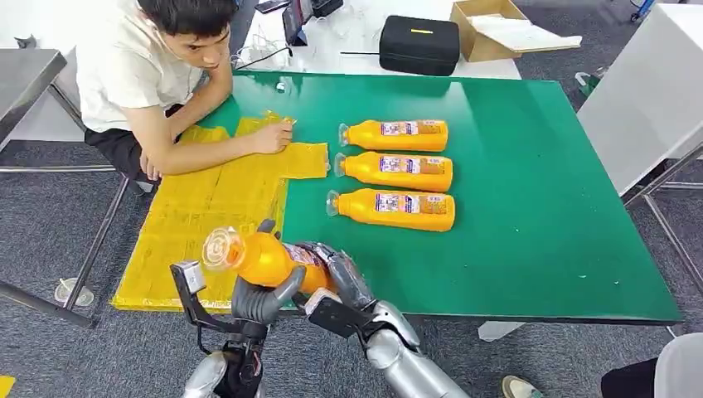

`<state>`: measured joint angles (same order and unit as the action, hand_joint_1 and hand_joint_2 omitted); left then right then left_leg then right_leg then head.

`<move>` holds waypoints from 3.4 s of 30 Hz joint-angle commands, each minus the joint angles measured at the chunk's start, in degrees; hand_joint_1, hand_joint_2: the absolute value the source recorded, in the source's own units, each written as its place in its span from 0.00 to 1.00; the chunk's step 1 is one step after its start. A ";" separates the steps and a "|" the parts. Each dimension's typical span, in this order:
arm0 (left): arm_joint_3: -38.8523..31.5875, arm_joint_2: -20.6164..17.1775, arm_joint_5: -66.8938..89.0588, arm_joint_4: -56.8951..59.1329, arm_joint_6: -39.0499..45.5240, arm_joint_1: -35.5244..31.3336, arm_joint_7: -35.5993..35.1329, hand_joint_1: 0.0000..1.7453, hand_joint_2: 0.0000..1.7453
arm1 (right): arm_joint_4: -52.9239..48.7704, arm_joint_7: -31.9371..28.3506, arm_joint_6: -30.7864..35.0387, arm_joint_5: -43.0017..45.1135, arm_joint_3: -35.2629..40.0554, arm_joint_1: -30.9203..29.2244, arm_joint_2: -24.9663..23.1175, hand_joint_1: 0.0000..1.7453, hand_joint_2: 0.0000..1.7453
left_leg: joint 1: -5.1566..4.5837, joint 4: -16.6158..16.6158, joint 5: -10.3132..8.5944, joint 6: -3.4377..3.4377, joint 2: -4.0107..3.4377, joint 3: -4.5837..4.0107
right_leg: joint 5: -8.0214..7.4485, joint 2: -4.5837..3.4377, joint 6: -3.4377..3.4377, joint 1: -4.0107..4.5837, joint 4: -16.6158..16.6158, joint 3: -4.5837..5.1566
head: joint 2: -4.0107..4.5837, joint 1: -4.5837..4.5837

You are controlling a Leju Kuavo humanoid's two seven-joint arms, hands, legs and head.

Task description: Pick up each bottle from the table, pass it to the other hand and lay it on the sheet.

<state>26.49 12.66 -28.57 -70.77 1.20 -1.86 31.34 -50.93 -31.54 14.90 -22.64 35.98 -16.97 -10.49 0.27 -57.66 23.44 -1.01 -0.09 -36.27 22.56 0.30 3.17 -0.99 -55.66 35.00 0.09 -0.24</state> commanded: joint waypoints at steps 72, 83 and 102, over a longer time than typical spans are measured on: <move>1.20 -17.34 88.80 40.76 0.84 -27.88 -11.18 0.00 1.00 | -15.53 -8.46 12.94 12.16 -17.51 14.80 4.39 0.00 1.00 | 0.08 0.03 -0.10 0.12 0.20 0.23 | -0.02 0.13 -0.15 0.08 0.04 -0.31 | 0.00 0.00; 2.40 -18.11 85.55 45.22 -10.89 -31.69 -13.11 0.00 1.00 | -13.08 -8.46 13.93 12.29 -16.69 13.51 4.30 0.00 1.00 | 0.12 0.04 -0.27 0.09 0.06 0.47 | -0.15 0.05 -0.28 0.12 0.06 -0.54 | 0.00 0.00; 5.69 -22.35 79.19 32.32 -8.37 -28.14 -10.99 0.00 1.00 | -12.35 -8.46 15.60 12.53 -14.97 13.70 4.84 0.00 1.00 | 0.09 0.07 -0.26 0.08 0.00 0.70 | -0.18 0.01 -0.28 0.10 0.05 -0.69 | 0.00 0.00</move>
<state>28.31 -6.14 53.50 -32.15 -8.41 -33.96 19.76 -66.51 -40.00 29.70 -10.51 19.17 -1.81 -7.06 0.29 -57.61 23.11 -0.97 0.20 -35.67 22.43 0.62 3.02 -0.97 -55.68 34.33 0.09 -0.24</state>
